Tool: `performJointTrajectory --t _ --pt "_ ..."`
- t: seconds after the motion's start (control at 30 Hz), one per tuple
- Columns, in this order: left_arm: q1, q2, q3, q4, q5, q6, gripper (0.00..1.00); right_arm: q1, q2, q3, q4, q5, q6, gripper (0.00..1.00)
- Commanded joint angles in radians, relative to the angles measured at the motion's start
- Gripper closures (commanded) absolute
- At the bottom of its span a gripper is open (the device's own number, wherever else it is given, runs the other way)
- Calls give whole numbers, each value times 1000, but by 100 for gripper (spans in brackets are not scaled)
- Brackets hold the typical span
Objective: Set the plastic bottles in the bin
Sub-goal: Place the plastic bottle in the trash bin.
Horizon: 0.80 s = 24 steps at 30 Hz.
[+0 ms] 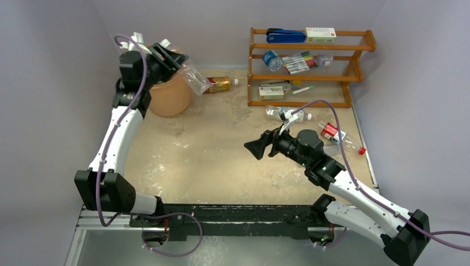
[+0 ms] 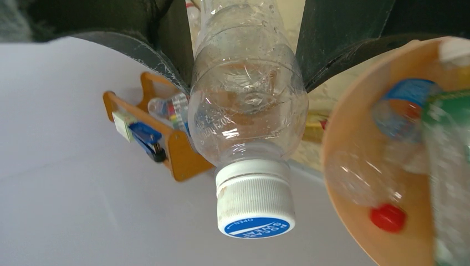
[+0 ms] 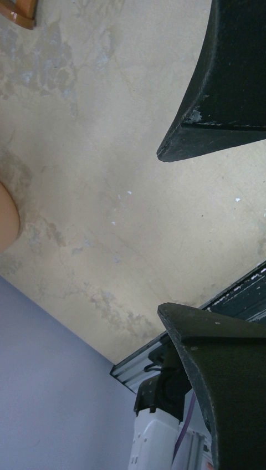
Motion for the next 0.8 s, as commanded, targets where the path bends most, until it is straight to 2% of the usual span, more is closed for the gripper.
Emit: performJointTrajectory --t 0.0,0.4,0.6,0.77 --pt "120 32 107 16 77 29 46 4 -7 -30 28 -8 27 0" --pt "340 147 206 9 91 73 45 4 27 -75 90 -41 48 0" --pt "365 282 375 -137 18 192 44 4 60 -93 122 -59 51 0" --pt "365 381 444 -196 -7 215 44 4 101 -91 138 -70 48 0"
